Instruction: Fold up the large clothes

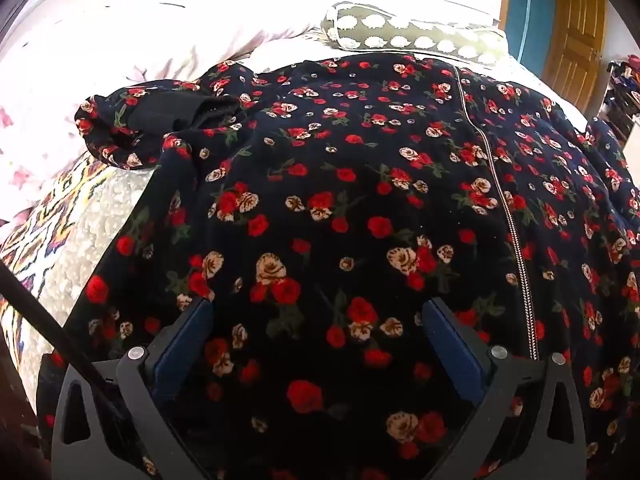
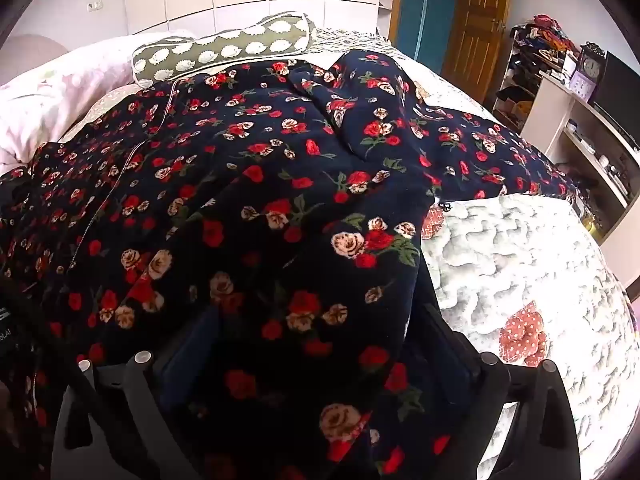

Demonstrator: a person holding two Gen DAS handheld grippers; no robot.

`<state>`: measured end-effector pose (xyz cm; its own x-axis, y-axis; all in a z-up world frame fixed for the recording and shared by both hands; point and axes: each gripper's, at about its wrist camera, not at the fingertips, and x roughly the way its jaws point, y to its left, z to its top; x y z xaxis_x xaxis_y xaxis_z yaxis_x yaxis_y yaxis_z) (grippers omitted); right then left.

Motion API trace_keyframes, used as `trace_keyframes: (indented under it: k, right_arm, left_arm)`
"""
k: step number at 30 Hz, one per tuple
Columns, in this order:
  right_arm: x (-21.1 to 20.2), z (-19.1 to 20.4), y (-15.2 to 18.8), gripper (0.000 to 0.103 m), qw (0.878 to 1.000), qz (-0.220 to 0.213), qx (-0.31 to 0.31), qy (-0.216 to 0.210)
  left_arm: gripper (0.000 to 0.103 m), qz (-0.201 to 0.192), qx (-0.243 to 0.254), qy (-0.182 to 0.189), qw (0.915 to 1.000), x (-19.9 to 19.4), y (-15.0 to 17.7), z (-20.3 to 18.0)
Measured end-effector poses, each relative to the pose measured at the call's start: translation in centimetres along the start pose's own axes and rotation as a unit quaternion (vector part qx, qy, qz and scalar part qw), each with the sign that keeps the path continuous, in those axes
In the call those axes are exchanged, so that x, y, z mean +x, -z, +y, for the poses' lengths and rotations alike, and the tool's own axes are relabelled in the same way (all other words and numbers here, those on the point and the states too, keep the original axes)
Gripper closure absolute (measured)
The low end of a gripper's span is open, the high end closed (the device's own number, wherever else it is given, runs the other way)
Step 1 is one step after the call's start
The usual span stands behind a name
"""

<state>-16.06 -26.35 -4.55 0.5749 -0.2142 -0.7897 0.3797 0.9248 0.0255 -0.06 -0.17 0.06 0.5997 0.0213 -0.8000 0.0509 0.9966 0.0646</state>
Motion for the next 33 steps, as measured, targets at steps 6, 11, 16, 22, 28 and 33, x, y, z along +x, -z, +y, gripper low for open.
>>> trace_keyframes:
  k: [6,11,16,22,28,33]
  right_arm:
    - [-0.2,0.4,-0.3,0.002,1.0,0.0,-0.005,0.005]
    - [-0.2,0.7,-0.7,0.001,1.0,0.001,-0.006,0.003]
    - [-0.1,0.9,-0.2,0.001,1.0,-0.001,-0.002,0.004]
    - [0.3,0.1,-0.3,0.001,1.0,-0.001,0.002,-0.003]
    - [0.5,0.3,-0.8,0.001,1.0,-0.001,0.0,-0.005]
    - [0.2,0.1,-0.2,0.001,1.0,-0.005,0.001,-0.008]
  left_arm:
    - [0.0,-0.004,0.019,-0.023,0.9995,-0.3,-0.1,-1.0]
    - [0.0,0.007,-0.013,-0.009,0.9999,0.3,-0.2,0.0]
    - [0.0,0.01,-0.013,-0.011,0.9998,0.7,-0.4,0.0]
    - [0.0,0.0,-0.017,-0.008,0.9998,0.4,-0.3,0.1]
    - [0.0,-0.003,-0.017,-0.011,0.9998,0.1,-0.1,0.0]
    - [0.0,-0.002,-0.017,-0.01,0.9998,0.1,-0.2,0.0]
